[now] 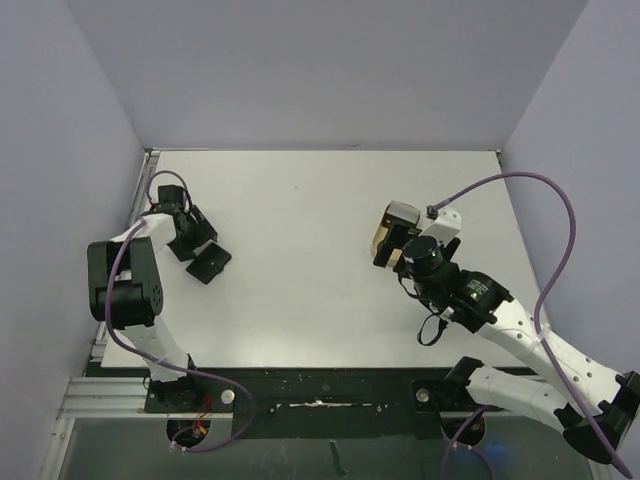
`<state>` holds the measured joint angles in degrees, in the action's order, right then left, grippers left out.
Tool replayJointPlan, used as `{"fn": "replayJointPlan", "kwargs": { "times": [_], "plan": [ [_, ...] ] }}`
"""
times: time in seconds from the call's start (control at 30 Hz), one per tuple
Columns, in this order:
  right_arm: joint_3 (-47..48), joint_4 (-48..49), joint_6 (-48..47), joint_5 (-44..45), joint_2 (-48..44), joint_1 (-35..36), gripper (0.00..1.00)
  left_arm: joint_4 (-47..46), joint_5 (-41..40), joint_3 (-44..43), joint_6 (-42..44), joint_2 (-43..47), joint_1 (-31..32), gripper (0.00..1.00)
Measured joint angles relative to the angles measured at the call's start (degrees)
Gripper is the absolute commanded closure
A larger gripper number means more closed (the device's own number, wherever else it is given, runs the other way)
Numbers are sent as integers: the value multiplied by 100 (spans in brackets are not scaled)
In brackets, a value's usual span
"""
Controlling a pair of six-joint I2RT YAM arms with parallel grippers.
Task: Put the credit cards into the card holder
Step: Move the card holder to the center of the board.
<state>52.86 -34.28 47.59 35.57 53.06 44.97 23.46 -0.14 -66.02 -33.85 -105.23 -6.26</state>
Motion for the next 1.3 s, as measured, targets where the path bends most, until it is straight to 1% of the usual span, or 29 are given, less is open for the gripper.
{"fn": "replayJointPlan", "kwargs": {
  "times": [0.1, 0.23, 0.4, 0.5, 0.63, 0.83, 1.0, 1.13, 1.3],
  "plan": [
    [-42, -83, 13, 31, -70, 0, 3, -20, 103, 398, -33, 315, 173, 36],
    [-42, -195, 68, 68, -153, 0, 2, -17, 168, 955, -168, 791, 568, 37],
    [-44, -382, 173, 72, -297, 0, 2, -39, 291, 1646, -442, 1434, 1364, 39],
    [-44, -479, 264, 59, -376, 0, 2, -146, 542, 1969, -660, 1714, 1759, 41],
    [-44, -616, 334, -35, -446, 0, 2, -151, 748, 2173, -944, 1915, 2118, 40],
    [-42, -846, 505, -188, -457, 0, 3, 94, 638, 2260, -1051, 2354, 2625, 38],
    [-37, -997, 564, -284, -455, 0, 2, 24, 686, 2896, -1241, 3012, 2970, 38],
    [-17, -1106, 584, -330, -428, 0, 2, -96, 890, 3375, -1515, 3281, 3257, 40],
    [22, -1209, 603, -481, -321, 0, 2, -350, 1049, 3462, -1700, 3427, 3410, 44]
  ]
}}
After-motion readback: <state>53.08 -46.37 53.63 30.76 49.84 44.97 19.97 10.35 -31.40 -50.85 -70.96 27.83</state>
